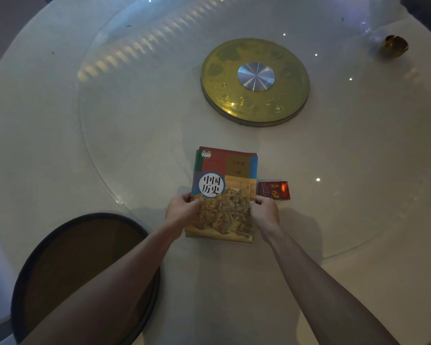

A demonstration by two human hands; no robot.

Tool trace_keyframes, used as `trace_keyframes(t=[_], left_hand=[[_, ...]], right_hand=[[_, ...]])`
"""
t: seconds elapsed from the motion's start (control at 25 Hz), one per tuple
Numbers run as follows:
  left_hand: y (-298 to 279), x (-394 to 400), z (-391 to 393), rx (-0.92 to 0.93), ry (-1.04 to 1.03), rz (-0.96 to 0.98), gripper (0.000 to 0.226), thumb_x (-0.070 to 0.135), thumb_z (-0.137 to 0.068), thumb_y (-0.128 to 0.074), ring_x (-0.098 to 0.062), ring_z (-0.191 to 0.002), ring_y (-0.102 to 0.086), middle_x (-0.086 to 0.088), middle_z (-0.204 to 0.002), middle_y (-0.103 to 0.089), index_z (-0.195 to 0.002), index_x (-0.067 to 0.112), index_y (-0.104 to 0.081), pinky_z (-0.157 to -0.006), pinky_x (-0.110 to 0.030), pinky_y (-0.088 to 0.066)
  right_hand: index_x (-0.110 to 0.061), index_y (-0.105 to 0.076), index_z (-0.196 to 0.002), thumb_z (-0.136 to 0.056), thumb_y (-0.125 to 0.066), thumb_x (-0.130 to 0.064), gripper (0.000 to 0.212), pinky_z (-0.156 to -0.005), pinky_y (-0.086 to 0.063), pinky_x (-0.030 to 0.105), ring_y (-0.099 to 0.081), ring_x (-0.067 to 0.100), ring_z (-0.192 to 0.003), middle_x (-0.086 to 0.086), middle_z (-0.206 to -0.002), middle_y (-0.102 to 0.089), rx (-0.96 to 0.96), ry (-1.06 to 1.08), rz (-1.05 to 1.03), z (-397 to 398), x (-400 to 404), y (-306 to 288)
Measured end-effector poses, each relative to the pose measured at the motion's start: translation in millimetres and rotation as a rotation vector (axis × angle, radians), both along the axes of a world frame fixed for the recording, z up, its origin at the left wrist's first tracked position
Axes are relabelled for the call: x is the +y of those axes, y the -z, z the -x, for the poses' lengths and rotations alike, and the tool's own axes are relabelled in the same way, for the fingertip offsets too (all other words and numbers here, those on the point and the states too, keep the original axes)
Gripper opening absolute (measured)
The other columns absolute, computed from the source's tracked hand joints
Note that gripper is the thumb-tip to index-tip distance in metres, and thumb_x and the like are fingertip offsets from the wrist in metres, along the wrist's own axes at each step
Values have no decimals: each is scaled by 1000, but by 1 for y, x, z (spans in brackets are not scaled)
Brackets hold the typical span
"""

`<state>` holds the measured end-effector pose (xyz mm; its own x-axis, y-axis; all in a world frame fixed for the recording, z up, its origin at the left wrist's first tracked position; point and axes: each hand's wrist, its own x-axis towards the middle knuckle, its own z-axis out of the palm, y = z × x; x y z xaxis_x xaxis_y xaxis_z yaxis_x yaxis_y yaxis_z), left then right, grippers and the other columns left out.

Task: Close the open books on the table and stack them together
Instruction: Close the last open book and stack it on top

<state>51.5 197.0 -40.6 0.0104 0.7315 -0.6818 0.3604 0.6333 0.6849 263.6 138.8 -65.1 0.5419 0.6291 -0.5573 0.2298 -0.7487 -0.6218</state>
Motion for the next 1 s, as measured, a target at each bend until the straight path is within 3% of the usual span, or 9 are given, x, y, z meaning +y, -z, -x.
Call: trace_keyframes(t=[0.24,0.36,0.64,0.84,1.0], left_hand=[[9,-1,0,160,73,-108,29,17,-99,-56,-23,-100,-70,1,-102,-74,-123,18,-73,-88,-47,-60],[13,-5,0,156,64,-116,31,18,-99,-57,-21,-103,-69,2,-107,-74,-127,21,-71,-88,-47,-60],[14,-6,1,187,124,-154,35,18,-99,-58,-22,-104,-68,1,-112,-72,-133,21,-66,-87,-49,-61],[17,-10,3,269,200,-217,40,23,-100,-58,-23,-110,-65,-7,-124,-67,-140,20,-59,-90,-50,-59],[11,-12,-3,362,254,-268,52,22,-99,-59,-22,-113,-59,-9,-127,-57,-149,23,-47,-94,-43,-58]], right_hand=[[-1,-69,-84,-99,-54,-11,23,-57,-34,31,-52,21,-67,11,-71,-63,-71,-89,-17,-4,-1,4],[0,-67,-89,-101,-53,-11,21,-58,-35,31,-50,20,-66,16,-75,-64,-75,-104,-24,-7,-3,5],[-6,-66,-86,-101,-52,-12,21,-58,-38,31,-56,24,-70,7,-74,-61,-95,-139,-2,-6,-2,2],[-9,-71,-119,-103,-53,-18,25,-72,-50,35,-66,24,-90,12,-107,-74,-44,-122,-10,-8,-3,0],[-9,-74,-95,-103,-54,-22,26,-61,-44,31,-64,23,-77,5,-83,-69,-30,-114,-53,-14,-7,-11]])
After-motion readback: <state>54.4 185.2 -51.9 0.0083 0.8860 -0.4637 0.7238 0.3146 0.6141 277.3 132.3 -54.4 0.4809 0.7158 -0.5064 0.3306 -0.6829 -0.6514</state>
